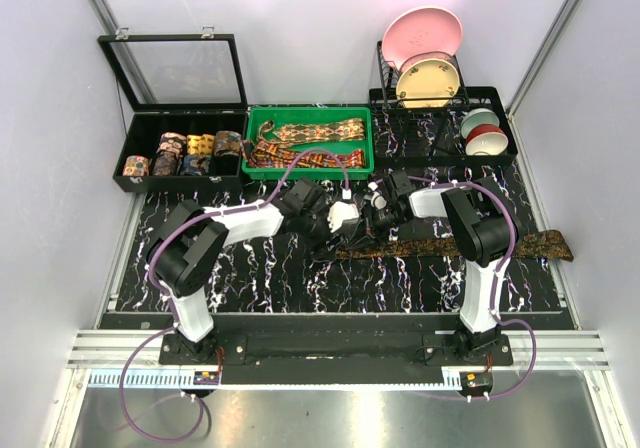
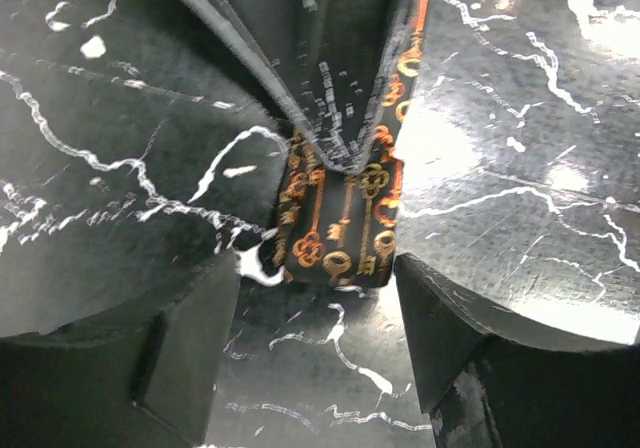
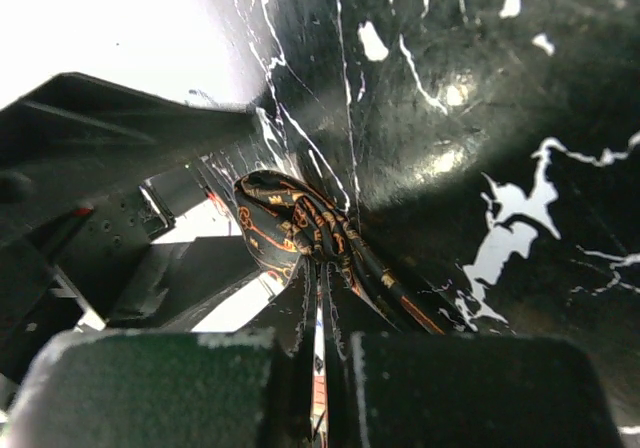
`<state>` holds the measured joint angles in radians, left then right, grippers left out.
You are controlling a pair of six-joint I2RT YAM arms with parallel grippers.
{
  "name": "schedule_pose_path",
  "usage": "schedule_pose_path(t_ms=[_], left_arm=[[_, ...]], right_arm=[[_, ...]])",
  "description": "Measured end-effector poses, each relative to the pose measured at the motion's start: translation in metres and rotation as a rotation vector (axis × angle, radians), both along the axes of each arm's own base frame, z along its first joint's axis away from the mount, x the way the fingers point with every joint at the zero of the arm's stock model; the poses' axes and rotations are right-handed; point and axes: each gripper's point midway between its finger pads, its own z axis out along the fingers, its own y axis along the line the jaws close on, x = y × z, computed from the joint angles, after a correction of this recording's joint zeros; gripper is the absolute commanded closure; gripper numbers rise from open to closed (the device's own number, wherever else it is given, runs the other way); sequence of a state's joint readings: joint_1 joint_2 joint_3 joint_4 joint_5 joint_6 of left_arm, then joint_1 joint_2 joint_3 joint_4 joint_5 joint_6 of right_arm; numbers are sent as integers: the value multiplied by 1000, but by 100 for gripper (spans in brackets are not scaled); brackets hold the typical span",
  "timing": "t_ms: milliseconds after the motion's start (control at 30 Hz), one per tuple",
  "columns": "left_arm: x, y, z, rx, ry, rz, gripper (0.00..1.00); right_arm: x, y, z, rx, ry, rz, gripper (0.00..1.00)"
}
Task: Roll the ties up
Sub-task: Roll the tie at the center of the board.
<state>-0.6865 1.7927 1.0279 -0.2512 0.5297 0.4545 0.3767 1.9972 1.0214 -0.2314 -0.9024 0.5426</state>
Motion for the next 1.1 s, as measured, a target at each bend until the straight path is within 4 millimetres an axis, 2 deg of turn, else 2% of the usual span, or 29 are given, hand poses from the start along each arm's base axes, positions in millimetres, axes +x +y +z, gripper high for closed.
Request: schedule_pose_path(t_ms=[300,467,767,900,933,967,1100], left_arm=[[0,-17,0,-142,-60,-40,30],[0,-21,-2,-184,-69,-28,40],[2,-24,-4,-184,-86,-32,36],[-1,-29,-3,-179,-90,-38,51],[-3,-30,-4,-177,-89,-38,61],[-4,-31,-4,-172,-88,-39,65],[-4,-32,-4,-130,-87,-37,79]], right_arm=[[-2,-3,-1,-10,7,6,100],[-2,-3,-1,-8,9,7,100],[-1,-3,-1,-3,11,7,100],[-1,-2,-1,-2,10,7,100],[-1,-2,-1,-1,9,7,100],[-1,-2,0,-1,10,6,100],[1,-3,0,0,7,-1,100]])
